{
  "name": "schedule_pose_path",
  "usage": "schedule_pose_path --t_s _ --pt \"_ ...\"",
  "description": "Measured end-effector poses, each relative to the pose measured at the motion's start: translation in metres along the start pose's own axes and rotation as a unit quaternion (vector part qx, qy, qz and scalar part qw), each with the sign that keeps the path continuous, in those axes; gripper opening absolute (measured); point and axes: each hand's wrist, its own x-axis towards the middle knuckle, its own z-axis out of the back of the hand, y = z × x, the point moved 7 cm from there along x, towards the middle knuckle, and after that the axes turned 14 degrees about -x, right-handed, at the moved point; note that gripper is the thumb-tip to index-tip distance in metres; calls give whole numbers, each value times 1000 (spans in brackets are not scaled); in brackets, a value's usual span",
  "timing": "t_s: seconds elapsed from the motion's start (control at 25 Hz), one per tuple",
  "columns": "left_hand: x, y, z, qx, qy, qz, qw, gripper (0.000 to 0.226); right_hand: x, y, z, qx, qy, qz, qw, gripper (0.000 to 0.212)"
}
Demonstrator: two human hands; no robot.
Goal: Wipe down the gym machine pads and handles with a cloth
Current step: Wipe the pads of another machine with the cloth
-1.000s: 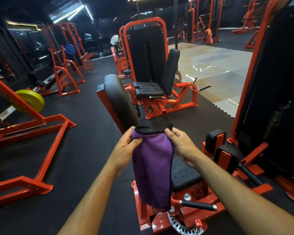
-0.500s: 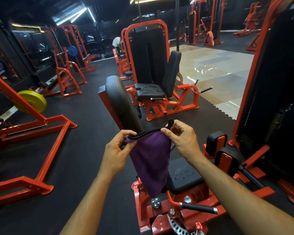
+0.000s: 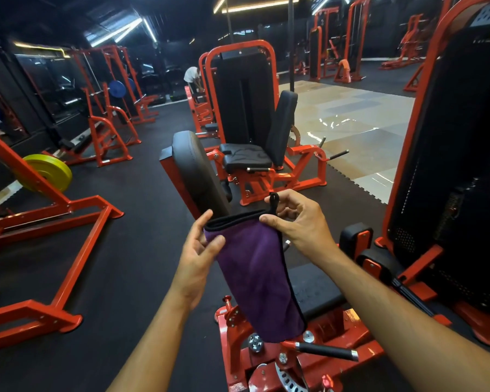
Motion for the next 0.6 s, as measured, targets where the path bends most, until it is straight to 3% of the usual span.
schedule_pose_path --t_s 0.08,0.16,0.24,0.28,0.36,0.48,0.6 --pt "-14 37 -8 38 12 96 995 47 2 -5 -2 7 -1 -17 1000 28" --pt "-29 70 -20 48 9 164 985 24 -12 -53 -12 71 56 -126 988 43" --pt "-42 97 -23 4 -28 206 978 20 -70 -116 -39 196 226 -290 909 75" --pt "-49 108 -21 -22 -47 220 974 23 -110 -136 -47 224 283 -341 868 78" --pt "-61 128 -8 -36 -81 248 965 32 -163 -160 -57 220 320 -379 840 67" --pt "-91 165 14 -35 -57 304 950 63 -200 -166 -65 203 273 -380 860 36" --pt "-119 195 19 6 -21 372 928 87 -211 -169 -62 135 205 -355 902 23"
